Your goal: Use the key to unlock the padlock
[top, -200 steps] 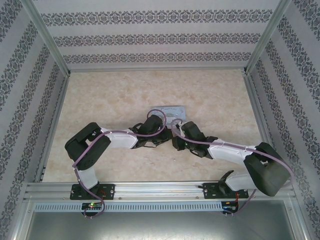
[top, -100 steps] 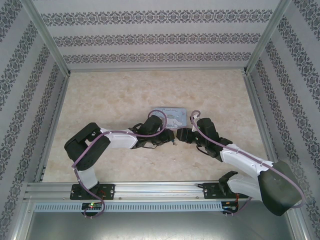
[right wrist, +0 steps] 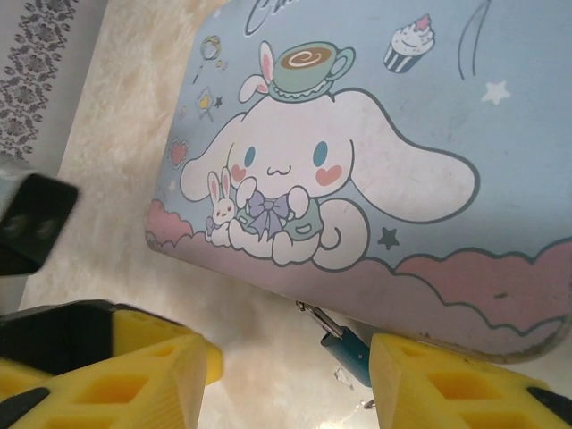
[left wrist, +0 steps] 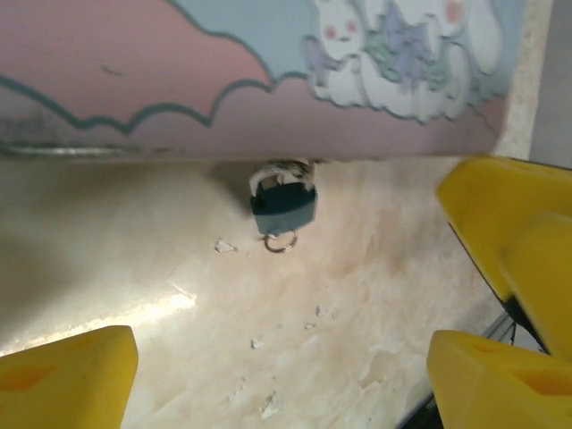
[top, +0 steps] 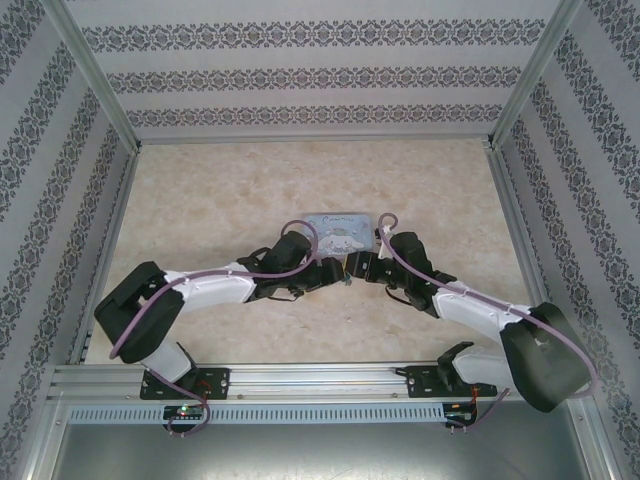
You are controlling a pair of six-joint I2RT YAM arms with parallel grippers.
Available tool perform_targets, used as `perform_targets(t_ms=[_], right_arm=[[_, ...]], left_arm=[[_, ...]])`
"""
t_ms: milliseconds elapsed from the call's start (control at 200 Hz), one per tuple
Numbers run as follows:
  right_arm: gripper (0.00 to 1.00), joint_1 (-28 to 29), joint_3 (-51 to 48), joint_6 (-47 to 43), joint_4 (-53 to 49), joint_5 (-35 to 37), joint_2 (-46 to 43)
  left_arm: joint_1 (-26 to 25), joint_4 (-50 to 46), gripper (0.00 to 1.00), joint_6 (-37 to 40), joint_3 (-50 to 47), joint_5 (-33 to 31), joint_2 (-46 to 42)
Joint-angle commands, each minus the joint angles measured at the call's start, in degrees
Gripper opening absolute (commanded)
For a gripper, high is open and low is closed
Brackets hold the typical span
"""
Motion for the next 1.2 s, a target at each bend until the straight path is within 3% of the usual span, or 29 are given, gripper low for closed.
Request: perform_targets(t_ms=[0,230,535,1029,1194], right_arm=[[0.52,-0.17,3.19,-0.54,0.49,-0.42,3.28],[0.51,-1.68,8.38,-1.46,1.51,-3.1,9.2],[0.45,-1.68,-1.3,-2.04,8.78,-4.3,7.71],[0.45,-1.68,0.21,-4.67,16.86,-8.35,18.89],[0.33,-1.76,-0.06,-4.43,18.01,-8.37,20.71]], left_arm=[[1.72,-1.24,0.88,2.24,-0.09,-0.96,-4.97],[6.11,-5.18,0.94,2.31,-0.6,-4.54,-9.2],[10.8,-10.47,0.95,5.73,2.19,-5.03,-9.19],[12.06,-11.05,0.96,6.68,5.15,-3.04,-6.31],[12.27,-10.55,0.96,6.68,5.43,-2.67,-5.55]])
